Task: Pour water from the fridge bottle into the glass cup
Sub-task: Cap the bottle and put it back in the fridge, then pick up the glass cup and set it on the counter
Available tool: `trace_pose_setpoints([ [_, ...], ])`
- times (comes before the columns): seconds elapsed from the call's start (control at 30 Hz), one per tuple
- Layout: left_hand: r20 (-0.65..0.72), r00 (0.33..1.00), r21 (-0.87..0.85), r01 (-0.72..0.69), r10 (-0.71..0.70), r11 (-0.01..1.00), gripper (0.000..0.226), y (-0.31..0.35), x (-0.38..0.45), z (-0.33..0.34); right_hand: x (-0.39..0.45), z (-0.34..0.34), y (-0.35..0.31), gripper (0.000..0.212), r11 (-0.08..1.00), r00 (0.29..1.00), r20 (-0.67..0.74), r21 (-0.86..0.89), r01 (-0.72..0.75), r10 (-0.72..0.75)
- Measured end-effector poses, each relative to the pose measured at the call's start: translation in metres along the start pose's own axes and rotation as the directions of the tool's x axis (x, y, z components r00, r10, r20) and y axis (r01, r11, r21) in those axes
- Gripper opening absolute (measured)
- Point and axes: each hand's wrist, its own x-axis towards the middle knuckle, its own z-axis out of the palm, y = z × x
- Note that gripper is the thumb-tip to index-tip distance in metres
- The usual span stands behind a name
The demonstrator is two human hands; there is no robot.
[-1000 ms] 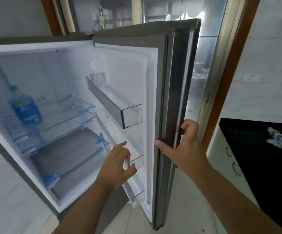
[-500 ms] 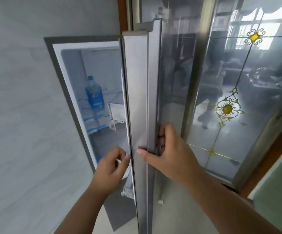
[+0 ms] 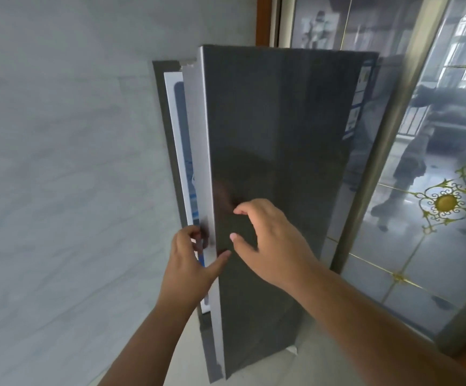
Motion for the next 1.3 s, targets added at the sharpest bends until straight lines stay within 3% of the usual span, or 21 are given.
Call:
trace_pose_setpoints([
  [0.3,-0.030,0.996,-0.015,0.085,-0.086,0.996,0.041,-0.016,0.033,-0.002,0.044,0.021,0.008,0.044,0.994,0.998,-0.065,-0.107,-0.032,0.025],
  [0.5,-0.052,0.989,0.012,0.136,-0.135,0.991,0.028,-0.034,0.073,-0.009,0.064,0.032,0.011,0.067,0.973,0.983,0.153,-0.222,-0.068,0.104],
  [0.77,0.034,0.989,0.039,0.145,-0.147,0.989,0.019,-0.062,0.129,-0.018,0.100,0.040,0.012,0.074,0.952,0.952,0.222,-0.269,-0.149,0.212],
  [1.07,0.035,0.994,-0.019,0.109,-0.108,0.994,0.028,-0.071,0.129,-0.016,0.111,0.062,0.008,0.076,0.939,0.907,0.291,-0.253,-0.233,0.304],
  [1.2,-0.092,0.995,0.029,-0.035,0.038,0.999,0.046,-0.055,0.125,-0.019,0.099,0.059,0.007,0.064,0.953,0.949,0.159,-0.179,-0.243,0.271],
  [1.3,0.021,0.992,0.073,-0.123,0.122,0.990,0.034,-0.031,0.128,-0.016,0.081,0.052,0.012,0.052,0.946,0.947,0.100,-0.147,-0.290,0.306],
])
